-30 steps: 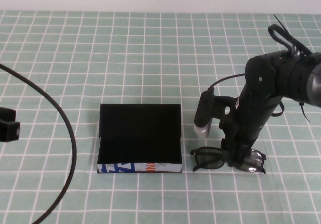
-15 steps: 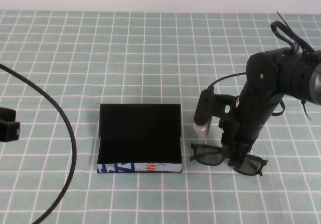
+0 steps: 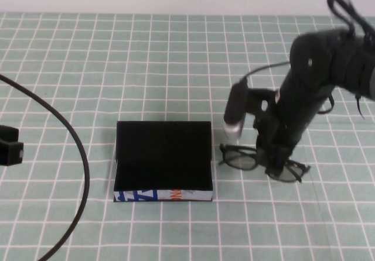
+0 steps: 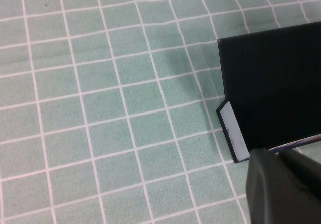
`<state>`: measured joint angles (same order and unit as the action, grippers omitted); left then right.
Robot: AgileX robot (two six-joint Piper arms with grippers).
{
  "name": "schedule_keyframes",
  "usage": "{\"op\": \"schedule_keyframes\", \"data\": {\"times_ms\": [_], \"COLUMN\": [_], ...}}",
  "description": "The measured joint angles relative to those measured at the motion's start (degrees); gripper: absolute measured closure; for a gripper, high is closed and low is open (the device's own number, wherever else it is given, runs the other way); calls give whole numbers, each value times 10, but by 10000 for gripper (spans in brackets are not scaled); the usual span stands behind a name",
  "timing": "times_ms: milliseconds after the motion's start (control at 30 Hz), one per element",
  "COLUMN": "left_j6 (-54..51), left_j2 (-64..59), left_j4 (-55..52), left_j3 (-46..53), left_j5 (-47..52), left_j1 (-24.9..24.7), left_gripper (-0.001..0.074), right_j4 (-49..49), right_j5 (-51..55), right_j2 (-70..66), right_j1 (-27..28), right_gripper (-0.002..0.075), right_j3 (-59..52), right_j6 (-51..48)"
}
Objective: Return glasses to glasses case
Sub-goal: Pick up the glasses from the table, then place the glasses in the glasses case
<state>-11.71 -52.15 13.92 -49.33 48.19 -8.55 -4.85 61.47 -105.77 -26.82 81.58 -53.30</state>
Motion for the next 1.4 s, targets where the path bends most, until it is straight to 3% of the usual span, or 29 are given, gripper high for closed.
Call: {"op": "schedule_keyframes", "data": {"times_ms": [433, 733, 933, 1400], "left_j6": [0, 0, 0, 0], "left_j2": [0, 0, 0, 0], "left_j4": [0, 0, 0, 0], "left_j3": [0, 0, 0, 0], "left_j5": [4, 4, 4, 4], "left_j1": [0, 0, 0, 0], "left_gripper": [737, 737, 737, 737], "right_j4": [-95, -101, -102, -107], "right_j5": [85, 89, 89, 89], "right_j2": [0, -43, -99, -148], "right_j1": [-6, -71, -112, -120], "right_gripper": [725, 725, 725, 725], "right_j3": [150, 236, 246, 247], "right_j6": [-15, -8, -8, -16]}}
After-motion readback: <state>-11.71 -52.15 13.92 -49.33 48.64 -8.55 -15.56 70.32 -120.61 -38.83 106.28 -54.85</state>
